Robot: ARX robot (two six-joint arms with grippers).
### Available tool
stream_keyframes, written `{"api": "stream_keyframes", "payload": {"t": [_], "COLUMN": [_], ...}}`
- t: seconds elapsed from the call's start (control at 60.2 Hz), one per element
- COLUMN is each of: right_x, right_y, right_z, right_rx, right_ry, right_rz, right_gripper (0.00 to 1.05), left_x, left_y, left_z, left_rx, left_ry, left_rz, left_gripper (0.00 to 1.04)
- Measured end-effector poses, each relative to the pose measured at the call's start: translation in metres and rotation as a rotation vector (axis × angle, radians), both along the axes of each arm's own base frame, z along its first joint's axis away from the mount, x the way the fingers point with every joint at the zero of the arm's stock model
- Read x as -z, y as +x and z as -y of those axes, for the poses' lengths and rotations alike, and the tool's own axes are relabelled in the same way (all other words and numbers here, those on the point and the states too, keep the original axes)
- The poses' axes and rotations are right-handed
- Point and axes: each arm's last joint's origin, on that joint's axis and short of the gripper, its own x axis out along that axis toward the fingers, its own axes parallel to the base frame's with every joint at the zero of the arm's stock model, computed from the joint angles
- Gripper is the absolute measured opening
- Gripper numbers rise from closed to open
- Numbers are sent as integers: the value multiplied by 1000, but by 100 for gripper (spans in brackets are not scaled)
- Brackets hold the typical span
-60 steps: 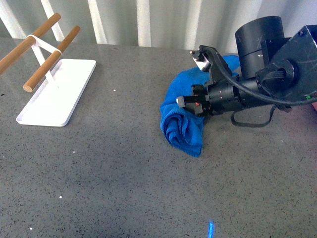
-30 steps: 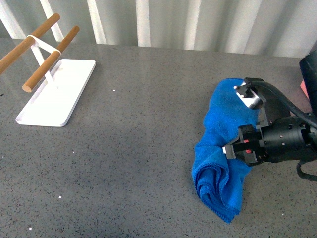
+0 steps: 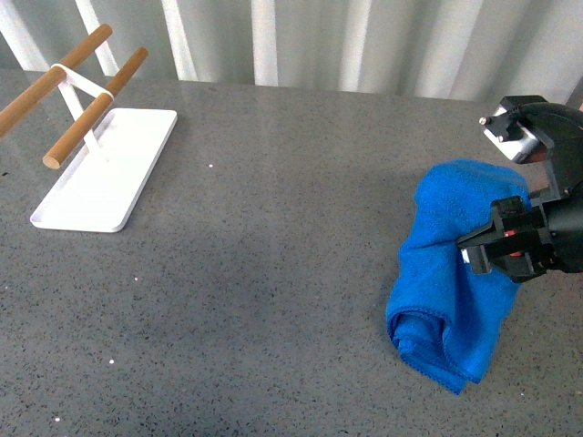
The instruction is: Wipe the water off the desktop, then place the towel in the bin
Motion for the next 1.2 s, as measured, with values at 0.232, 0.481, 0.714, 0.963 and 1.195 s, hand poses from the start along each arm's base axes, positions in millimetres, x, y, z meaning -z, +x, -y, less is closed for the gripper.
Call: {"api": "stream_keyframes", "payload": {"t": [0.232,0.481,0.714,0.963,1.195], "right_x": [-10,-64,-147,-227,-225], "right_y": [1,15,38,34,14], "right_z": [28,31,27,68,142], "right_rx": [10,-35,-50,52,232], "right_ry": [-102,-141,-125,-143,-208], "right_rz": [51,196,401,593,584], "right_gripper": [4,4,4,4,4], "left_x": [0,0,0,0,0], "left_y": [0,0,0,0,0], "left_z": [0,0,0,0,0], "left_rx": [0,0,0,0,0], "left_ry": [0,0,0,0,0], "left_rz": [0,0,0,0,0], "left_gripper": [98,98,98,98,98]}}
